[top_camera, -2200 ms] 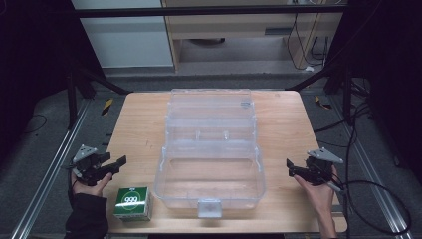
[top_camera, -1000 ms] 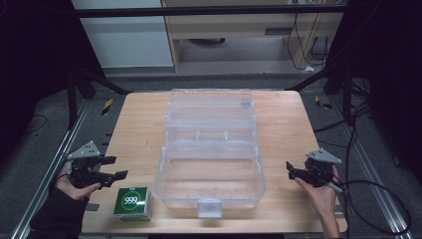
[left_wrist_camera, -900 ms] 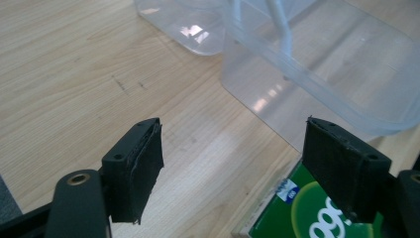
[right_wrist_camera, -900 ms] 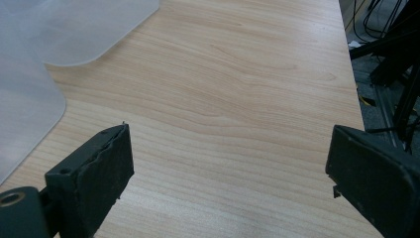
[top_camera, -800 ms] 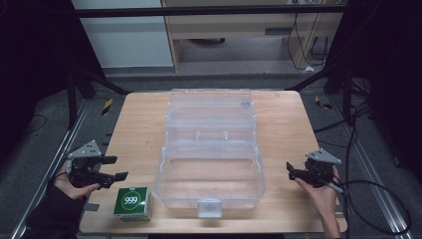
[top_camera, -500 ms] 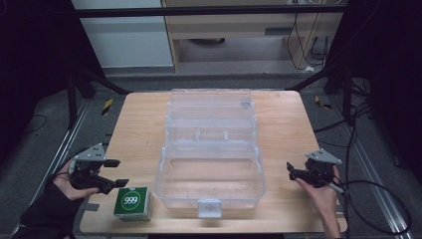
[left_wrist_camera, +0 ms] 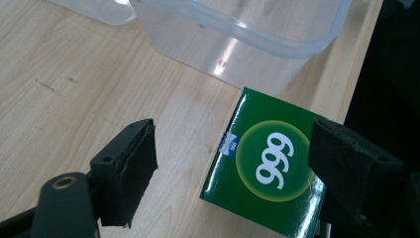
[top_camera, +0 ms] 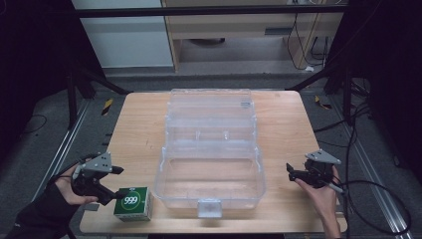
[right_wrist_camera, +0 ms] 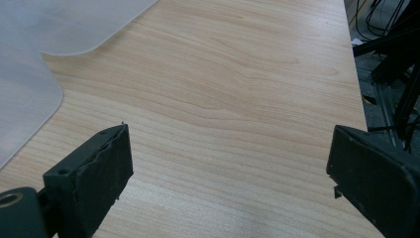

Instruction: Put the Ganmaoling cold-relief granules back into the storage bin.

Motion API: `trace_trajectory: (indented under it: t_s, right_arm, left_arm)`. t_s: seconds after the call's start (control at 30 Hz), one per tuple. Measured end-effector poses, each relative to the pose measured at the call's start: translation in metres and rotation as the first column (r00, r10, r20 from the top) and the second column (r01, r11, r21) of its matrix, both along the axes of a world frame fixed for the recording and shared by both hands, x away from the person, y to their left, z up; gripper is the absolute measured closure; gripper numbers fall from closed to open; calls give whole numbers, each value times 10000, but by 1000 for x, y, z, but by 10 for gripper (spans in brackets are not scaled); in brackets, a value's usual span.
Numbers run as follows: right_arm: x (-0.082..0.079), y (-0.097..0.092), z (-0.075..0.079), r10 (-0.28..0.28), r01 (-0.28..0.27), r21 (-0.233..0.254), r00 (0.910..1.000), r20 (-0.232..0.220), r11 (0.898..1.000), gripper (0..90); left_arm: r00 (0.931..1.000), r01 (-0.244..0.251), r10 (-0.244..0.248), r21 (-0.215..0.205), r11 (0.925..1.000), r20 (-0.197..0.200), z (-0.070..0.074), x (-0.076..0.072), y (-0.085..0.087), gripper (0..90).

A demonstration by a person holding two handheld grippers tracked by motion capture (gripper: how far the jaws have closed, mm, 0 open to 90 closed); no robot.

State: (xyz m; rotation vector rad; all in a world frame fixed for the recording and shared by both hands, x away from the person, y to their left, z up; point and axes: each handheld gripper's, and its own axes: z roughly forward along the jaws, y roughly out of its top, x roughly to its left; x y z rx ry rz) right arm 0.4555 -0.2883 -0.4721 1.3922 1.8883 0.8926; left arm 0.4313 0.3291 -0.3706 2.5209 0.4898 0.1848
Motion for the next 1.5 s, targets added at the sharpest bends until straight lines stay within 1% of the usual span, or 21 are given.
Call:
trace_trajectory:
  t_s: [0.23, 0.27, 0.33, 0.4, 0.47, 0.5, 0.57, 0.6, 0.67, 0.77, 0.87, 1.0, 1.1, 1.27, 1.3, 1.33, 1.37, 1.5]
  right_arm:
    - [0, 0, -1, 57, -57, -27, 10000, -40, 10000, 39]
    - [0, 0, -1, 46, -46, -18, 10000, -65, 10000, 39]
    - [0, 0, -1, 45, -45, -26, 9999, -99, 10000, 37]
    - [0, 0, -1, 53, -53, -21, 9999, -117, 10000, 37]
    - [0, 0, -1, 52, -52, -23, 9999, -124, 10000, 37]
    - [0, 0, -1, 61, -62, -25, 9999, -138, 10000, 36]
    - [0, 1, -2, 47, -48, -20, 9999, -165, 10000, 35]
    - [0, 1, -2, 47, -48, -20, 9999, -165, 10000, 35]
    - [1, 1, -2, 95, -96, -68, 9998, -195, 9999, 33]
    - [1, 1, -2, 106, -108, -77, 9997, -215, 9999, 31]
    - [1, 1, -3, 108, -110, -101, 9996, -250, 9999, 30]
    - [1, 1, -3, 129, -132, -118, 9996, -251, 9998, 29]
    - [1, 1, -3, 161, -166, -150, 9994, -304, 9998, 28]
    - [1, 1, -4, 182, -187, -167, 9994, -304, 9997, 27]
    - [1, 1, -4, 182, -188, -177, 9993, -335, 9997, 26]
    - [1, 2, -4, 180, -185, -171, 9993, -336, 9997, 26]
    - [1, 2, -4, 183, -189, -178, 9993, -339, 9997, 26]
    - [1, 2, -4, 185, -193, -211, 9991, -372, 9996, 24]
  left_arm:
    - [9989, 469, -468, 167, 9988, -67, -1, -4, -3, 150]
    - [9983, 570, -568, 229, 9981, -100, -1, -5, -3, 144]
    - [9981, 613, -611, 296, 9977, -78, -2, -6, -4, 139]
    - [9966, 815, -810, 471, 9956, -125, -3, -7, -7, 131]
    - [9962, 861, -855, 462, 9952, -154, -4, -8, -8, 128]
    - [9949, 999, -991, 567, 9934, -161, -5, -9, -9, 124]
    - [9944, 1050, -1041, 600, 9927, -171, -5, -9, -10, 121]
    - [9936, 1125, -1115, 707, 9911, -171, -5, -9, -11, 121]
    - [9918, 1270, -1256, 776, 9889, -221, -7, -11, -14, 115]
    - [9892, 1461, -1443, 987, 9843, -249, -10, -11, -17, 110]
    - [9882, 1530, -1510, 1090, 9822, -265, -12, -11, -19, 104]
    - [9876, 1567, -1546, 1132, 9811, -268, -15, -12, -20, 99]
    - [9859, 1665, -1632, 1248, 9781, -357, -19, -12, -22, 95]
    - [9844, 1750, -1714, 1262, 9764, -391, -23, -12, -24, 92]
    - [9833, 1809, -1769, 1317, 9746, -419, -25, -12, -25, 90]
    - [9833, 1809, -1769, 1317, 9746, -419, -25, -12, -25, 89]
    - [9827, 1847, -1805, 1387, 9730, -426, -26, -12, -26, 87]
    - [9811, 1933, -1892, 1474, 9700, -415, -30, -11, -29, 81]
